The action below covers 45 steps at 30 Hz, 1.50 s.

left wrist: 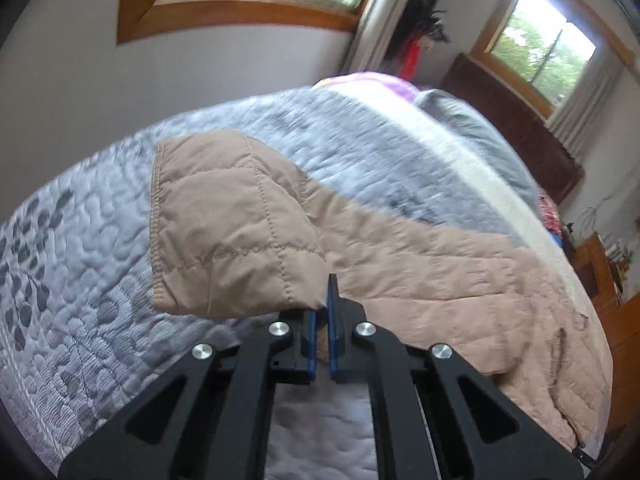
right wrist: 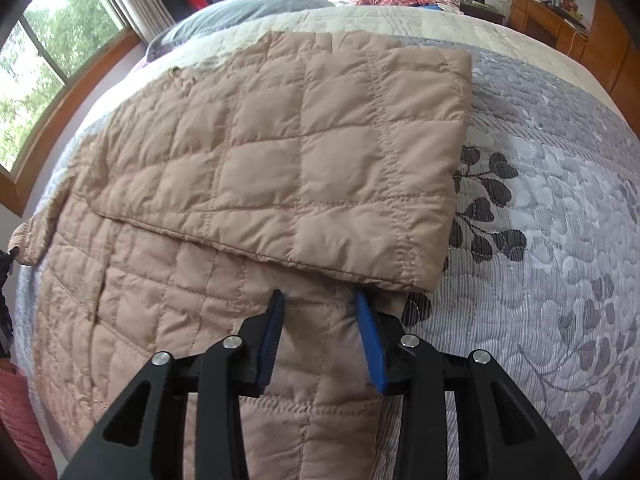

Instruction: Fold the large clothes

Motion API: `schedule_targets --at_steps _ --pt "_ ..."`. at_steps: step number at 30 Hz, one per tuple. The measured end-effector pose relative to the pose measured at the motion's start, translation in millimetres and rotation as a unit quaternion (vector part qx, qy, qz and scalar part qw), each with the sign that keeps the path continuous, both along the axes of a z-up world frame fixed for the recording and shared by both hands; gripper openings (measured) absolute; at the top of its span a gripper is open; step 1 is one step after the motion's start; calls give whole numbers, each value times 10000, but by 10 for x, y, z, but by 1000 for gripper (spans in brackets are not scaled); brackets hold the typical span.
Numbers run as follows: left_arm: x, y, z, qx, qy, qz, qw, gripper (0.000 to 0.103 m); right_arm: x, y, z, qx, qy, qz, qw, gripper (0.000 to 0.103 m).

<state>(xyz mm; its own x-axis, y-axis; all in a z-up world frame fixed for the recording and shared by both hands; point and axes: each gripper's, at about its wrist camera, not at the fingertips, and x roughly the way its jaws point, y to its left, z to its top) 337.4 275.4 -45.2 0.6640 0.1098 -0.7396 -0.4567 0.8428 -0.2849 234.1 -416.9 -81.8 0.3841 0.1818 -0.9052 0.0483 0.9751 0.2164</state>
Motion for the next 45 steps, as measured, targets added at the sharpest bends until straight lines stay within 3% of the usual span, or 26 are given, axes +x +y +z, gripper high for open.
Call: schedule_targets --at_steps 4,9,15,20,33,38,41,42,45 --pt "22 -583 415 243 -474 -625 9966 2 -92 -53 81 143 39 -72 9999 38" --pt "97 -1579 706 619 -770 -1684 9807 3 -199 -97 164 80 42 -132 9999 38" --pt "282 -2624 599 746 -649 -2674 9585 3 -319 -171 141 163 45 -151 9997 38" --pt "506 -3117 311 733 -342 -3057 9487 3 -367 -179 92 195 30 -94 9998 38" --pt "814 -3571 -501 609 517 -3336 9393 3 -329 -133 -18 160 94 -96 9998 39" --pt "812 -3592 -602 766 580 -3481 9325 4 -277 -137 -78 129 168 -143 9997 41" --pt "770 -3497 -537 573 636 -3571 9301 8 -262 -145 -74 142 202 -171 9995 41" --pt "732 -3445 -490 432 647 -3626 9287 12 -265 -147 -59 122 201 -169 9996 41" --pt "496 -3261 -296 23 590 -3908 9186 46 -273 -118 16 0 192 -156 9997 41"
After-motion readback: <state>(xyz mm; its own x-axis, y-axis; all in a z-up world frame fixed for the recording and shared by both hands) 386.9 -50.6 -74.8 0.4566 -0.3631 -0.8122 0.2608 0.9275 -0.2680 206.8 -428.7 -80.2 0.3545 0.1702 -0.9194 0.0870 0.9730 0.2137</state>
